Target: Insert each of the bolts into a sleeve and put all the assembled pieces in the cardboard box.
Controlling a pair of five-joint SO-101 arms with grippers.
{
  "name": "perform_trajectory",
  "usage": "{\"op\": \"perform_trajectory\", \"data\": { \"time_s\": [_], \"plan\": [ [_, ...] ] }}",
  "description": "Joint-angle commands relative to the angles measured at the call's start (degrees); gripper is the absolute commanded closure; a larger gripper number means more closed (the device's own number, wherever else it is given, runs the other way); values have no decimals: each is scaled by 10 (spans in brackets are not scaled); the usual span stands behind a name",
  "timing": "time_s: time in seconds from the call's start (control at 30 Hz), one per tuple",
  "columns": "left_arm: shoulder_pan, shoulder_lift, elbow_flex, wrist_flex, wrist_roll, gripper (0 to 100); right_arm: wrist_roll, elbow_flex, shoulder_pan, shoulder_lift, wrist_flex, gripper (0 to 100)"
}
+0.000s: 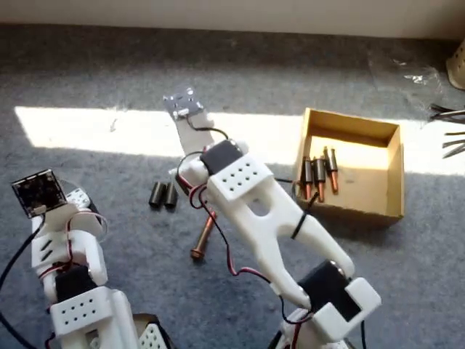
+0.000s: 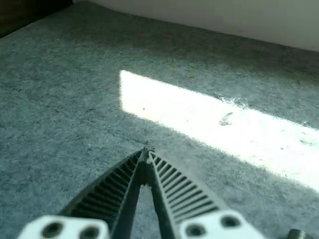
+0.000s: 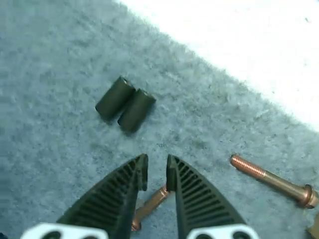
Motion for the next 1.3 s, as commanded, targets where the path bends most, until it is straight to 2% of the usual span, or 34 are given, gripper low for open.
{"op": "perform_trajectory", "data": {
  "time_s": [0.0,0.13,0.33,0.5,0.63,0.87,1.1,1.27],
  "plan": [
    [-6,-7,-1,-11,-3,995,-73,-126,-12,44,29,943],
    [-6,-7,-1,-11,-3,995,-131,-212,-13,111,47,943],
    [-5,-7,1,-11,-3,995,-123,-322,-9,219,71,943],
    [-3,-7,22,-36,-4,995,-153,-402,-1,296,103,943],
    [-6,-7,36,-66,-4,995,-178,-436,22,343,103,943],
    [5,-7,44,-67,-4,995,-180,-470,27,420,102,943],
    [5,-7,44,-67,-4,995,-320,-506,25,440,131,943],
    [5,-7,44,-67,-4,995,-360,-550,7,441,165,943]
  ]
}}
